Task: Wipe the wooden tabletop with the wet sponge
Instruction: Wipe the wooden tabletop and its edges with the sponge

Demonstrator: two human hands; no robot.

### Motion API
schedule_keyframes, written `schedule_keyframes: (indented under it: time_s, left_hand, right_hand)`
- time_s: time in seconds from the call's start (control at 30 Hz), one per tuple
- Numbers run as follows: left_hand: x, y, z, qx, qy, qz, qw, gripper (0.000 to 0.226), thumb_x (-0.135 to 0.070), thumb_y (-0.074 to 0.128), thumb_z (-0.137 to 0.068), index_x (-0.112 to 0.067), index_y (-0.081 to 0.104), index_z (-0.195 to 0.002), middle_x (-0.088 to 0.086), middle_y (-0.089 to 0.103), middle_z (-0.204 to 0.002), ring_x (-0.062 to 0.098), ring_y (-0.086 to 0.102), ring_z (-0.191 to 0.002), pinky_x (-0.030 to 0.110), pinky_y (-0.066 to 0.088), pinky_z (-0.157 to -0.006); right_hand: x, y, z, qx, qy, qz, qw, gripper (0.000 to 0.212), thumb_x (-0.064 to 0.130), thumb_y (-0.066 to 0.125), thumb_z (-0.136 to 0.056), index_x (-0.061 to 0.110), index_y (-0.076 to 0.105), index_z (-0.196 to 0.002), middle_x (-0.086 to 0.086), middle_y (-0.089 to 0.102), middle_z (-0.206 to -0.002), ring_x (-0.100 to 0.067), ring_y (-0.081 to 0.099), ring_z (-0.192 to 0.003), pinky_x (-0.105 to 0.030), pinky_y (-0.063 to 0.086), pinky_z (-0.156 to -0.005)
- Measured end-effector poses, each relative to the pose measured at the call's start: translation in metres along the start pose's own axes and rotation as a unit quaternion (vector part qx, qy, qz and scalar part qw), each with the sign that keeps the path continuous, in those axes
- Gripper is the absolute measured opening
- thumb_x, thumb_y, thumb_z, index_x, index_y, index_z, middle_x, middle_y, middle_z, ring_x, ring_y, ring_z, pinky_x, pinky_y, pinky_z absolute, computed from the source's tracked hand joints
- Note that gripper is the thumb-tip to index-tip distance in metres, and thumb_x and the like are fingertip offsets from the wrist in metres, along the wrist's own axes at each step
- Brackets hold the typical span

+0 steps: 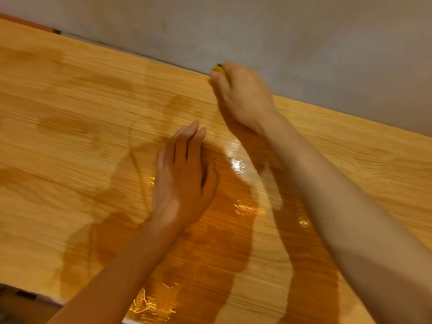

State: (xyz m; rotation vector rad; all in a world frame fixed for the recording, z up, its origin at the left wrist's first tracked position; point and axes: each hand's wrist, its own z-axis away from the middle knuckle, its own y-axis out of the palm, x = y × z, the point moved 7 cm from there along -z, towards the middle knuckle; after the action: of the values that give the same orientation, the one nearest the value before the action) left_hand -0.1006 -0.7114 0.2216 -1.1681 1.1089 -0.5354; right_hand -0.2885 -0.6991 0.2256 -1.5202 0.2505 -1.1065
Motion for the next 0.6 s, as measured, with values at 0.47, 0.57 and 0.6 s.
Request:
schedule_keyframes:
  time_s: [0.47,0.57,0.6]
  left_hand:
    - [0.092,-0.049,0.005,-0.041,-0.037,0.021,0.998,0.055,-0.020,0.050,-0.097,0.002,0.043,-0.147,0.022,0.038,-0.155,0.039,0.032,-0.147,0.058,0.029,-0.116]
    - [0.101,-0.049,0.005,-0.040,-0.044,0.012,0.998,0.055,-0.021,0.048,-0.098,0.001,0.042,-0.147,0.020,0.037,-0.156,0.038,0.030,-0.148,0.060,0.031,-0.113]
    - [0.100,-0.048,0.005,-0.042,-0.042,0.014,0.998,0.054,-0.021,0.048,-0.098,0.000,0.042,-0.147,0.019,0.037,-0.156,0.038,0.030,-0.149,0.060,0.031,-0.113]
  right_hand:
    - [0.020,0.006,-0.003,-0.052,0.098,0.059,0.992,0.034,0.024,0.034,-0.102,0.004,0.063,-0.102,-0.019,0.066,-0.111,-0.037,0.056,-0.106,-0.040,0.041,-0.085]
    - [0.089,0.040,-0.034,-0.050,0.047,0.078,0.995,0.027,0.018,0.038,-0.100,0.012,0.064,-0.108,-0.010,0.066,-0.116,-0.032,0.054,-0.114,-0.036,0.042,-0.089]
    - [0.104,0.047,-0.041,-0.047,0.021,0.070,0.996,0.026,0.018,0.039,-0.100,0.014,0.063,-0.108,-0.008,0.065,-0.116,-0.030,0.053,-0.115,-0.036,0.041,-0.088]
